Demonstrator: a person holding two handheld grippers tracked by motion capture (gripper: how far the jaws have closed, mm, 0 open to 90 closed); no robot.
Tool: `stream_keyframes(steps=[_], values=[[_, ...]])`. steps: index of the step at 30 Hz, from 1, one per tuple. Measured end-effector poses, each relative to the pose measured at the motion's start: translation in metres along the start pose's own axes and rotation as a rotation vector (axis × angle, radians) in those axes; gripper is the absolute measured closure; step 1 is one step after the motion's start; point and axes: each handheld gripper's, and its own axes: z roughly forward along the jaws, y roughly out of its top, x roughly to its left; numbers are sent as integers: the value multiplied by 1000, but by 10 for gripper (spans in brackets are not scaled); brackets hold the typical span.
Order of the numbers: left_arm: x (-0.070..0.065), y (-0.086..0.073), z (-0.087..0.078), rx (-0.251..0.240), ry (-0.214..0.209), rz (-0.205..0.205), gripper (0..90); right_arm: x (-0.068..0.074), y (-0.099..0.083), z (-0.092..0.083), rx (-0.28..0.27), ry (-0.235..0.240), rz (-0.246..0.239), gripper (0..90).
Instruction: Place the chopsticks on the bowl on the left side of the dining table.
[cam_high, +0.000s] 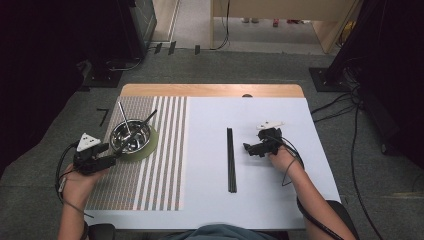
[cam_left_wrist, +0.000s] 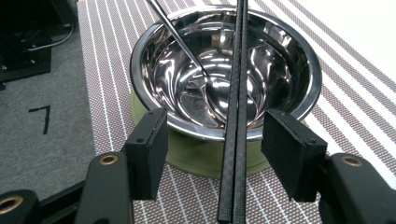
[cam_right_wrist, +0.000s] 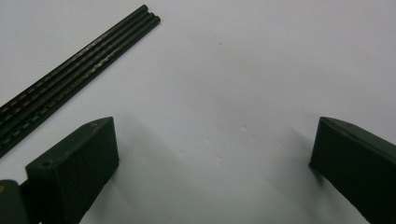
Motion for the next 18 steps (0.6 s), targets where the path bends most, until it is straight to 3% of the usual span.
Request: stream_keyframes(steps=[8,18], values=[[7,-3,-1,6,17,-19,423,0,0,0,0,0,1,5],[16,-6,-3,-14,32,-79,428,0,0,0,0,0,0,5]])
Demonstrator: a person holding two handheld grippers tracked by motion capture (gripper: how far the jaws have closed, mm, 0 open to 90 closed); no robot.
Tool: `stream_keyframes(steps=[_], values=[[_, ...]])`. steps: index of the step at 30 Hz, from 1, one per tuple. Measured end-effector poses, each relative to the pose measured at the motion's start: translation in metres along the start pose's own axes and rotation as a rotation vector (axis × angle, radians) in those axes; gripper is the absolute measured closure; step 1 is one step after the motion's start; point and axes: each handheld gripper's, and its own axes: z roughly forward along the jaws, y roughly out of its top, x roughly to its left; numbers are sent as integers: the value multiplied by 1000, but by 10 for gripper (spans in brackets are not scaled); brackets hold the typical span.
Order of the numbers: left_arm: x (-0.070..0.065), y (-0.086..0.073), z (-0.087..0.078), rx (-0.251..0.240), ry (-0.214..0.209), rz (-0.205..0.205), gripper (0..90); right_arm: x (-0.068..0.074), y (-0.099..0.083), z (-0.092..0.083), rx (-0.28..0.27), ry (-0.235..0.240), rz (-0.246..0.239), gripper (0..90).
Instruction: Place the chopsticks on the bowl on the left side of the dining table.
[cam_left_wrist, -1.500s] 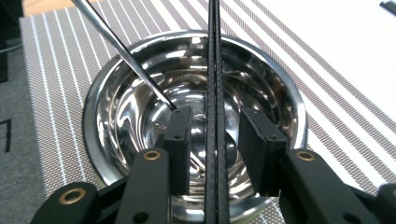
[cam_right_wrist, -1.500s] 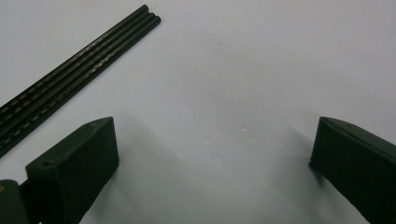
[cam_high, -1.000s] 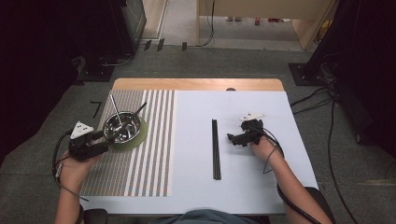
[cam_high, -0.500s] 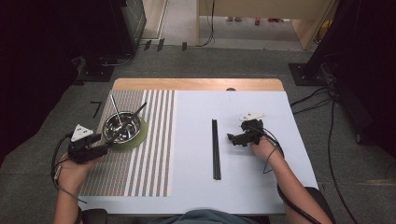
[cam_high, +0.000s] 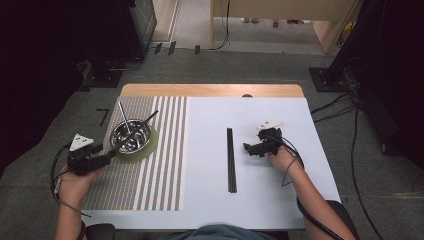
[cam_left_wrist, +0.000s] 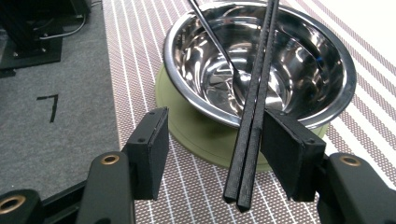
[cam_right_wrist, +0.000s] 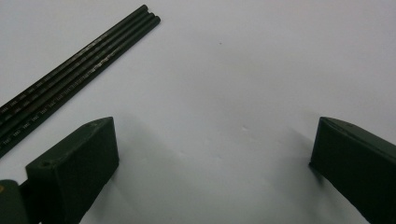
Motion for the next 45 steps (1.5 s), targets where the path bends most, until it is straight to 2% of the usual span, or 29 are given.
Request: stream_keyframes(steps=[6,31,37,42,45], values=[[6,-1,0,-8,8,-33,434,0,0,0,0,0,1,5],[17,4,9,-34,92,-84,441,0,0,0,0,1,1,5],[18,5,12,-36,94,-93,445,0,0,0,0,1,1,5],[16,8,8,-53,89,-94,469,0,0,0,0,1,1,5],[12,13,3,-71,76,-118,502,0,0,0,0,1,1,5]])
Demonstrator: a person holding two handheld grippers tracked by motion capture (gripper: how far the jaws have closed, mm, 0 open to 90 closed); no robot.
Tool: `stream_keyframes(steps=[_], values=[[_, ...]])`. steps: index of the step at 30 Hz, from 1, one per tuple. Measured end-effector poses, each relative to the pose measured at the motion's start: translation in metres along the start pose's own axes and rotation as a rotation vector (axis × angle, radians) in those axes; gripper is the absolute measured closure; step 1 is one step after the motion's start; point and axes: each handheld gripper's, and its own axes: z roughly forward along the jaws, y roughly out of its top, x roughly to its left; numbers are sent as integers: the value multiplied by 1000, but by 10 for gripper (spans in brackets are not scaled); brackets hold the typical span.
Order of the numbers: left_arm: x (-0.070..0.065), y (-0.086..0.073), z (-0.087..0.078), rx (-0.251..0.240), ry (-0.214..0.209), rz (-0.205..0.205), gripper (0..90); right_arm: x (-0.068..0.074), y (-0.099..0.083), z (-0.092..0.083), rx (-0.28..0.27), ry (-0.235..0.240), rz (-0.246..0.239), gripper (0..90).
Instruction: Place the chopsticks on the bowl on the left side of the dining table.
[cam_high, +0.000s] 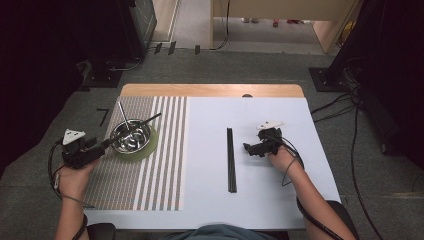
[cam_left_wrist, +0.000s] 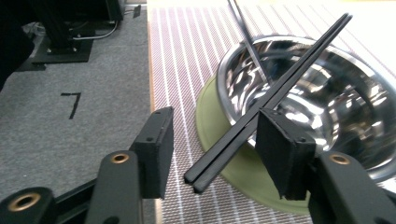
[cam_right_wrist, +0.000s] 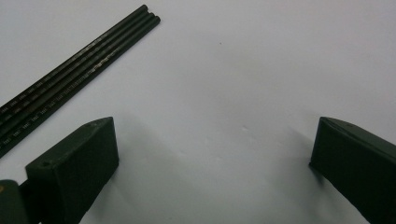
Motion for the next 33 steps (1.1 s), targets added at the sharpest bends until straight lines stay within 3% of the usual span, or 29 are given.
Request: stream_keyframes(steps=[3,9,12,17,21,24,28,33], values=[[-7,5,-1,-5,-5,-8,561,0,0,0,0,0,0,5],[-18,13,4,7,11,18,561,0,0,0,0,0,-1,5],[-21,17,7,9,17,11,554,0,0,0,-1,0,-3,5],[-31,23,15,33,19,50,538,0,0,0,-2,-1,-2,5],[-35,31,23,66,-6,13,490,0,0,0,-2,0,-2,5],[-36,35,28,53,-27,-24,516,0,0,0,-2,-1,-3,4],[-41,38,34,58,-21,-1,606,0,0,0,-2,0,-3,5],[-46,41,44,55,-20,-10,642,0,0,0,-2,-1,-2,5]])
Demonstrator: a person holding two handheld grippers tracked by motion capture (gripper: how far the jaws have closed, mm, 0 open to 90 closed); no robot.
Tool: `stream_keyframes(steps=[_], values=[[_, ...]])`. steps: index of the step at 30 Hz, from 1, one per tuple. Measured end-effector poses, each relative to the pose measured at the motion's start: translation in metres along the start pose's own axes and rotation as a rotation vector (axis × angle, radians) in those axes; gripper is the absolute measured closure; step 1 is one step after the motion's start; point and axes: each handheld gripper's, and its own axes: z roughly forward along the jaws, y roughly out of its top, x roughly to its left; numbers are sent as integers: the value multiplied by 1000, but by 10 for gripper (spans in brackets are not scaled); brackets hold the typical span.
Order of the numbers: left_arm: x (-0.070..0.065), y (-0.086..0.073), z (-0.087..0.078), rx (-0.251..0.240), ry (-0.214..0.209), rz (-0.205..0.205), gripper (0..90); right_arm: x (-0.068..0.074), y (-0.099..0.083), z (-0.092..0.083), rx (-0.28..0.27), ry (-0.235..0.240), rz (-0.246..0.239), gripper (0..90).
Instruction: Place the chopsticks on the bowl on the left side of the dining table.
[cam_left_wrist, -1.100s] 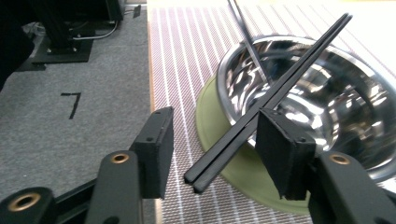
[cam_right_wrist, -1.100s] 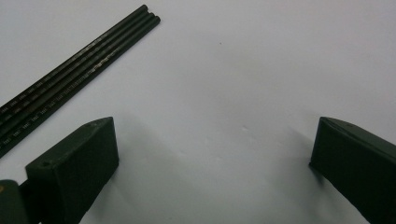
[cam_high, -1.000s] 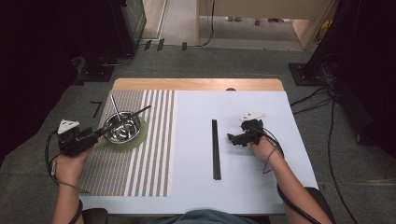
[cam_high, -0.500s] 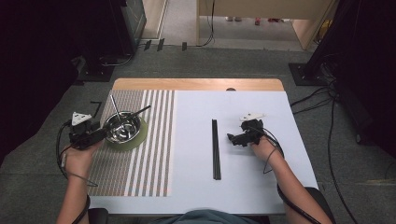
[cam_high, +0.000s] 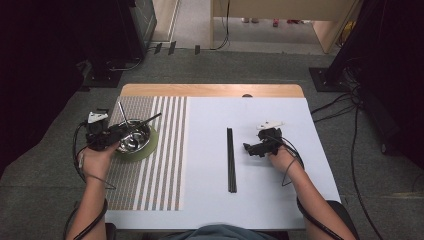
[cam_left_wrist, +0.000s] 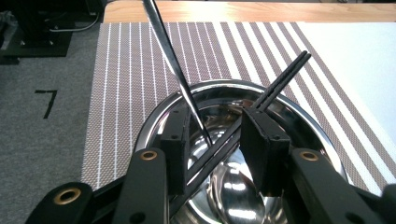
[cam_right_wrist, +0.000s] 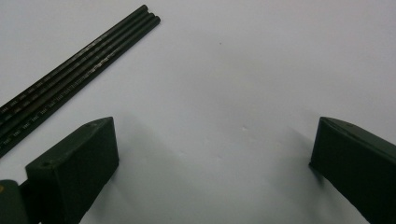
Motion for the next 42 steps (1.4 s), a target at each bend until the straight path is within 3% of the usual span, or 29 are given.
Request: stream_keyframes(steps=[3,9,12,25,29,42], values=[[-3,1,6,-7,14,3,646,0,0,0,0,0,0,5],[-9,4,16,8,21,0,782,0,0,0,0,1,0,5],[-15,7,19,11,35,34,841,0,0,0,-1,1,-1,5],[-16,8,36,23,41,45,844,0,0,0,-1,2,-2,5],[-17,8,38,28,28,39,845,0,0,0,-1,2,-2,5],[-25,6,38,50,-15,81,845,0,0,0,-1,2,-1,5]])
